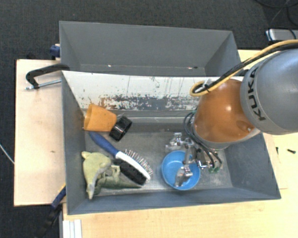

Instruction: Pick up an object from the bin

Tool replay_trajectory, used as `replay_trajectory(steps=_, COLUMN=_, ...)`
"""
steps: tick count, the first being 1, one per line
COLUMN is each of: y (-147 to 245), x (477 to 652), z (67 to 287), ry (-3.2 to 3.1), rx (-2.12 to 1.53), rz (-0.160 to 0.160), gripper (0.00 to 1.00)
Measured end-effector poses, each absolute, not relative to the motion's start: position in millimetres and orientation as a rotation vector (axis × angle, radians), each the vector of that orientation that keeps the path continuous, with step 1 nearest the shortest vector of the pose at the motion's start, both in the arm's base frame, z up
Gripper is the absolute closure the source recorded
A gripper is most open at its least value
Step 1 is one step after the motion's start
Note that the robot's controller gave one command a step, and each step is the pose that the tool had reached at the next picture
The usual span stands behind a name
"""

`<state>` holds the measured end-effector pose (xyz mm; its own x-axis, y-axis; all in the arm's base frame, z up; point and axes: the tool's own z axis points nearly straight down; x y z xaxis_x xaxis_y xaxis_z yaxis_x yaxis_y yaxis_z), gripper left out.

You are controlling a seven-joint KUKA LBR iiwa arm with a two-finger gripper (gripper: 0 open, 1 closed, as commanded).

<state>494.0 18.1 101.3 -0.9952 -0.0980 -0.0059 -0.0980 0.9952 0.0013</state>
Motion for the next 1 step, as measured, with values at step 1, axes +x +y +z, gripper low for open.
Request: replay_trajectory(steps=1, y=21.0, x=494.1, z=107.1, ry=3.12, rx=-0.31, rz=0.001, gripper=0.0)
